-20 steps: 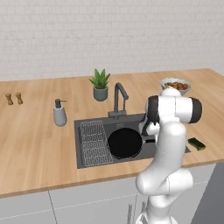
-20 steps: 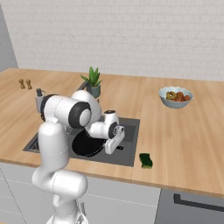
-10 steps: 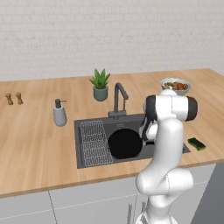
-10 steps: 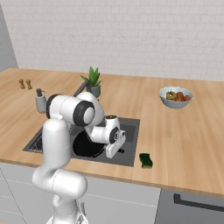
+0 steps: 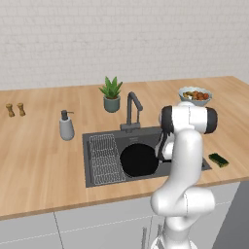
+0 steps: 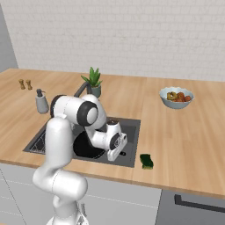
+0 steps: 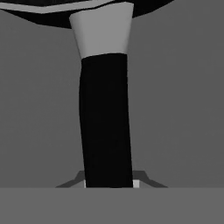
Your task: Pick the pan and sponge and place them into the sink. Then turn on the water.
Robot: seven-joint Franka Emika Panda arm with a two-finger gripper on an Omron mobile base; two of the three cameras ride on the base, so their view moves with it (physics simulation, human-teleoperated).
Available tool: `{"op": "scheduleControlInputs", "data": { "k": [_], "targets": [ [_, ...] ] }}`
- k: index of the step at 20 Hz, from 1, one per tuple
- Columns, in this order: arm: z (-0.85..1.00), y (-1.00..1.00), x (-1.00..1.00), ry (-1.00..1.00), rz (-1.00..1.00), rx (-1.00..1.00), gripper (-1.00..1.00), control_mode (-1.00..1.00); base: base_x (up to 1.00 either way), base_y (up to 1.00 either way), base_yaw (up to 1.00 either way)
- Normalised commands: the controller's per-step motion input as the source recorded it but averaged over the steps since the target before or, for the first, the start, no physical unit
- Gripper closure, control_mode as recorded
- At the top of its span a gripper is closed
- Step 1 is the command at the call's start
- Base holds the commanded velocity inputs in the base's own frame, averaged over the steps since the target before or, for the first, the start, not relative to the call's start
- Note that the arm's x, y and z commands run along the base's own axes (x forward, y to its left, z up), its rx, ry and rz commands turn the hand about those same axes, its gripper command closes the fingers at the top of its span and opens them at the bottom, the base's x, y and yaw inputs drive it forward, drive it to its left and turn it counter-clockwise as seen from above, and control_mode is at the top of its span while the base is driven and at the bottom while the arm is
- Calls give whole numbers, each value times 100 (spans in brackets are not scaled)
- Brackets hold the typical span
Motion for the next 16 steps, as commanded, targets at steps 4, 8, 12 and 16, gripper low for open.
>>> {"op": "scheduleControlInputs", "data": {
  "k": [4,8,12,16],
  "targets": [
    [0,0,-5,-4,0,0,100,-100,0,0,0],
    [0,0,-5,0,0,0,-100,-100,0,0,0],
    [14,0,-2,0,1,0,-100,-100,0,0,0],
    [69,-1,0,0,2,1,-100,-100,0,0,0]
  ]
}}
